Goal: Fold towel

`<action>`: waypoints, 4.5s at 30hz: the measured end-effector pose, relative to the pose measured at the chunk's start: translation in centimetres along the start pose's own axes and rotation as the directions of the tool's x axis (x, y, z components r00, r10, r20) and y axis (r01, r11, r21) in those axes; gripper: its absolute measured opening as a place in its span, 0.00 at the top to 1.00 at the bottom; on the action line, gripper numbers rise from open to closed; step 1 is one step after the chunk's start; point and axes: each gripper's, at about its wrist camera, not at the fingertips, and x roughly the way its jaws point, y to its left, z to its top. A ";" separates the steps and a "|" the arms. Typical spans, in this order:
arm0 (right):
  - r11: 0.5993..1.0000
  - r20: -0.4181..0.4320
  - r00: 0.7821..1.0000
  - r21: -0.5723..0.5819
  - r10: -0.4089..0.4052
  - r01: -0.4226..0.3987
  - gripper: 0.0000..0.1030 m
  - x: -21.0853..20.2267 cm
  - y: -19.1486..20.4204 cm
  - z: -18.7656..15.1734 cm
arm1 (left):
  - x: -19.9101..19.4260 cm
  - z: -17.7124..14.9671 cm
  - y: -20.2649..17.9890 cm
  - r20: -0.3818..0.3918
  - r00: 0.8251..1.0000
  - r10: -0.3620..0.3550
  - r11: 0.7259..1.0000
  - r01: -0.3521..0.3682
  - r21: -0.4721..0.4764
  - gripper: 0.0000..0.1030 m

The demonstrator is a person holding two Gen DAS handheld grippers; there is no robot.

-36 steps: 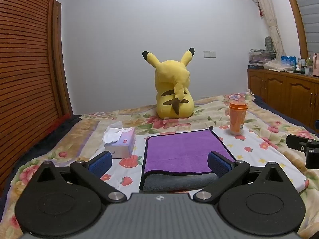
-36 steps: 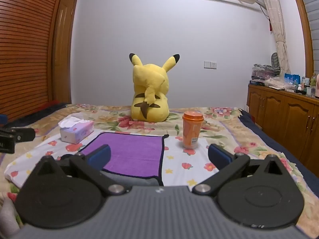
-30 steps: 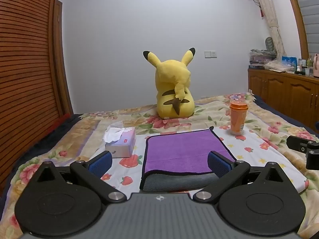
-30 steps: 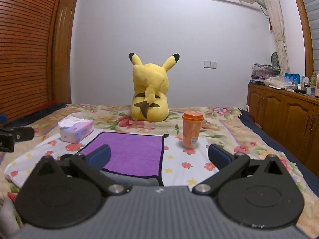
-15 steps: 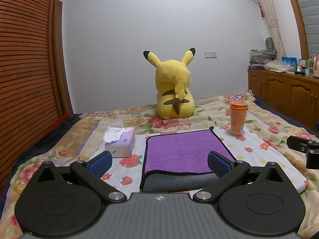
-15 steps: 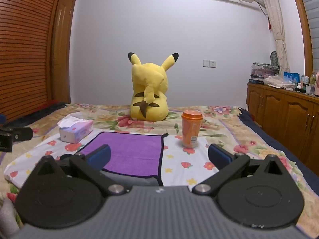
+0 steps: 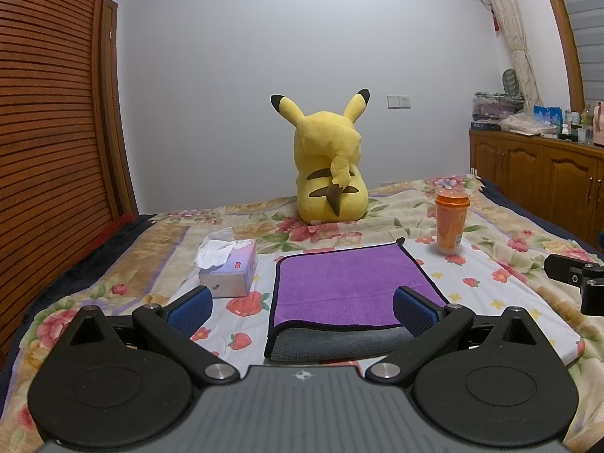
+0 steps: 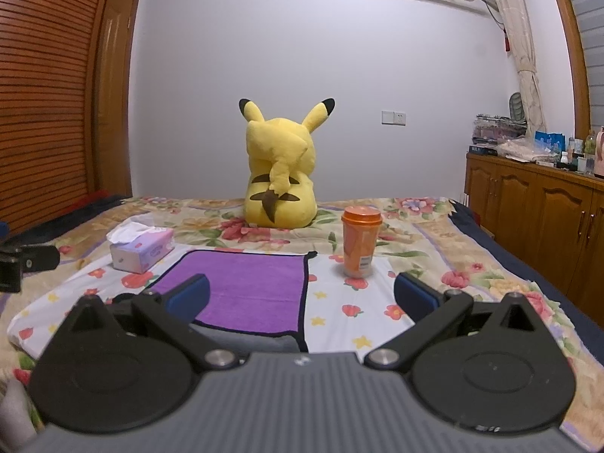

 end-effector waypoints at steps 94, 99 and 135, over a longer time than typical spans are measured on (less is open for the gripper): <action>0.991 -0.176 0.977 -0.022 0.125 -0.130 0.00 7.4 1.1 -0.1 | 5.6 0.2 0.4 -0.184 0.983 -0.027 0.998 0.037 0.049 0.00; 0.988 -0.188 0.971 -0.020 0.144 -0.150 0.00 8.6 1.2 -0.1 | 7.2 0.5 0.7 -0.210 0.977 -0.045 0.998 0.055 0.044 0.00; 0.978 -0.303 0.930 0.024 0.206 -0.209 0.00 16.1 0.0 -1.3 | 18.8 -0.2 4.2 -0.403 0.904 -0.143 0.986 0.165 0.021 0.14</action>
